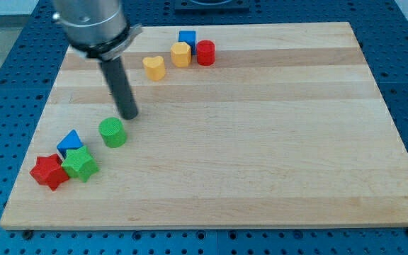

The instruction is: Move the red circle into the blue triangle

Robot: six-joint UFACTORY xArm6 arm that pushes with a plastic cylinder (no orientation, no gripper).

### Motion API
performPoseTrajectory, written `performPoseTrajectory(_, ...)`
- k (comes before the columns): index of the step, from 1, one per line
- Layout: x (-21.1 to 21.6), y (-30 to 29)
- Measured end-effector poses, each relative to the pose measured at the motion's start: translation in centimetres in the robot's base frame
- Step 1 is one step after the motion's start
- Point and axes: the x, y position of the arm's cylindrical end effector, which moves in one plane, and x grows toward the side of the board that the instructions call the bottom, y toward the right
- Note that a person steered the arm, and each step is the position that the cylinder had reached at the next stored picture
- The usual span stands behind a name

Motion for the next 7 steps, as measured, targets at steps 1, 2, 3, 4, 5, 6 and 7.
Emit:
performPoseTrajectory(1, -5.8, 7.4)
performPoseTrajectory(2, -11.9, 16.7)
performPoseTrajectory(3, -15.8, 17.2)
performPoseTrajectory(4, -14.3, 10.6)
performPoseTrajectory(5, -12.3, 8.0)
performPoseTrajectory(6, -8.5, 8.3)
performPoseTrajectory(7, -5.5, 7.9)
